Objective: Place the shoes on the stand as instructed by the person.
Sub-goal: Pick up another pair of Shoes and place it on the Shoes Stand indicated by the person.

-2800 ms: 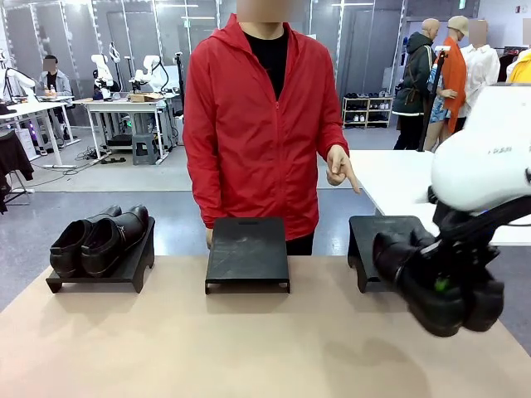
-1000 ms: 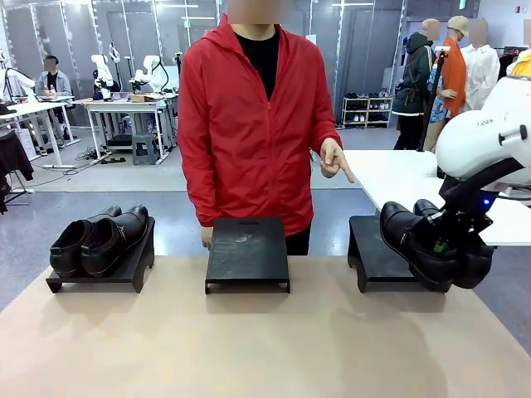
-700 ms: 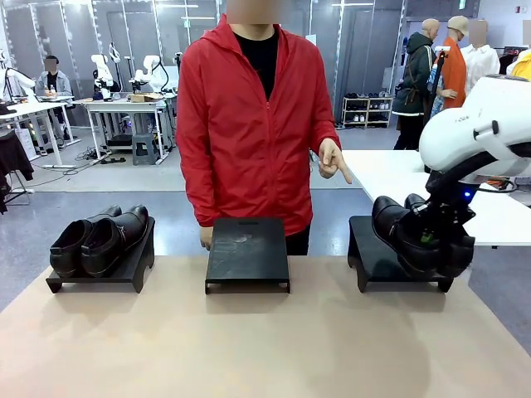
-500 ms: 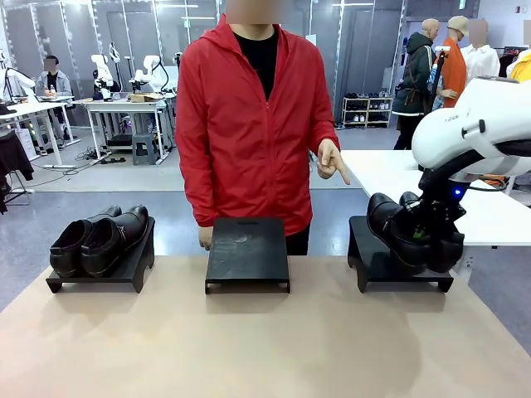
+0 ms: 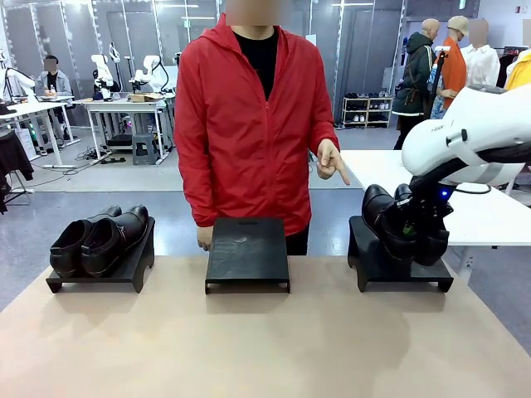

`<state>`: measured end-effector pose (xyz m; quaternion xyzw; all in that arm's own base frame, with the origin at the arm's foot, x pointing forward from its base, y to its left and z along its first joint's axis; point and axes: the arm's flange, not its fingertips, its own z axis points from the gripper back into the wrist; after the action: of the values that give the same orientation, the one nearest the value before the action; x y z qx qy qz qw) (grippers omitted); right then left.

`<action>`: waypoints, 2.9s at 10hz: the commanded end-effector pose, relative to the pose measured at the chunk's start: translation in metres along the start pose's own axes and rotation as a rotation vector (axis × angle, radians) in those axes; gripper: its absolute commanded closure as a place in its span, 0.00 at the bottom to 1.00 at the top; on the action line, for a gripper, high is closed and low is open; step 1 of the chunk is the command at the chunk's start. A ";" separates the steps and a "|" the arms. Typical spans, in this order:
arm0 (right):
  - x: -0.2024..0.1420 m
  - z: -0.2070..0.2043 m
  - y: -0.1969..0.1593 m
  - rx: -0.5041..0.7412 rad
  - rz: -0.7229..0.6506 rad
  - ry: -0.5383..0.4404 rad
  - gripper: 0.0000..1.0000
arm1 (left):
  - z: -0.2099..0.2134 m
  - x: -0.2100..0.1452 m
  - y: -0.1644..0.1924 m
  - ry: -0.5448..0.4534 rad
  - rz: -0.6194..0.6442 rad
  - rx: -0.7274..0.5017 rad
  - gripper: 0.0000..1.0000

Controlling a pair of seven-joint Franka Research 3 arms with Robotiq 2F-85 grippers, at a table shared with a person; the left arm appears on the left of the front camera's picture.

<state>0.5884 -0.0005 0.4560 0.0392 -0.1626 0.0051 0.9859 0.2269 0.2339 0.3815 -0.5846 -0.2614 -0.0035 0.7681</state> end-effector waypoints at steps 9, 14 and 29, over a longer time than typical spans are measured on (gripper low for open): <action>0.024 -0.044 0.005 0.015 -0.038 -0.093 0.91 | -0.001 -0.001 -0.001 -0.009 -0.025 -0.017 0.00; 0.027 -0.057 0.002 0.041 -0.055 -0.081 0.91 | -0.001 -0.001 -0.001 -0.009 -0.025 -0.017 0.00; 0.025 -0.047 0.006 0.026 -0.034 -0.081 0.00 | -0.001 -0.001 -0.001 -0.009 -0.025 -0.017 0.00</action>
<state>0.6270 0.0095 0.4194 0.0549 -0.2012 -0.0108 0.9780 0.2268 0.2338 0.3816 -0.5848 -0.2613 -0.0036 0.7680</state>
